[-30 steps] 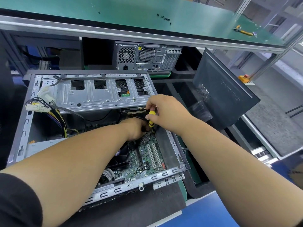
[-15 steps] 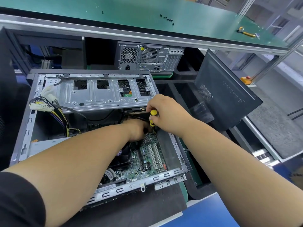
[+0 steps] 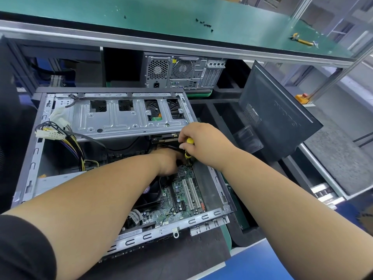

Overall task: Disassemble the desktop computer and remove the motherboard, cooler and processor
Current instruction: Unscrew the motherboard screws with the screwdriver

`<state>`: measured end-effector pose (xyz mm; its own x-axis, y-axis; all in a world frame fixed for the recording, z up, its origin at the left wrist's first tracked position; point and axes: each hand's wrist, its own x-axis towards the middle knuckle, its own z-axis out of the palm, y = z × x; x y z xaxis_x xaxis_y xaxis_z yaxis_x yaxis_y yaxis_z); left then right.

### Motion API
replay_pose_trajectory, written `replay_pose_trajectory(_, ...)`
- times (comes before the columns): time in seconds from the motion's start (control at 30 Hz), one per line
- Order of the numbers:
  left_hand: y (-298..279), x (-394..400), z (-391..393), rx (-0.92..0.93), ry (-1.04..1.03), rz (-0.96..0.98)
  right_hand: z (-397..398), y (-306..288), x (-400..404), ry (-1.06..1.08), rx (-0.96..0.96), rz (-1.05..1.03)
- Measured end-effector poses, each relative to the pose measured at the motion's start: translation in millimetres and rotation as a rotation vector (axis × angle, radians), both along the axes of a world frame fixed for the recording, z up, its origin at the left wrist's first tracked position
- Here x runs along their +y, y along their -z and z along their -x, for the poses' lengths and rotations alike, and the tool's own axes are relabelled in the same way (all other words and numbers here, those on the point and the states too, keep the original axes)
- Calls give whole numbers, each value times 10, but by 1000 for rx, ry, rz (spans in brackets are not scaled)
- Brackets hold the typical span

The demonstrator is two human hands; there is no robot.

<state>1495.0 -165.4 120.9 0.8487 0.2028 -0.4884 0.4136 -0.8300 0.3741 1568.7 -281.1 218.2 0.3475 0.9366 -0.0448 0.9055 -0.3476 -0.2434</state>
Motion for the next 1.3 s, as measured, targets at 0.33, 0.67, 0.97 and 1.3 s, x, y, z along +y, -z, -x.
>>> replay_pose_trajectory(0.33,2,-6,-9,5,-4,-22,-3,-48,-71,-108,-110,62)
replay_pose_trajectory(0.67,20,-15,-20,-9,4,-27,8,-83,-67,-118,-98,66)
replay_pose_trajectory(0.97,32,16,30,-188,-21,23,-69,-275,-209,-25,24,-172)
replay_pose_trajectory(1.3,-278,-64,181,-197,-71,154,-274,-227,-498,163,283,-429)
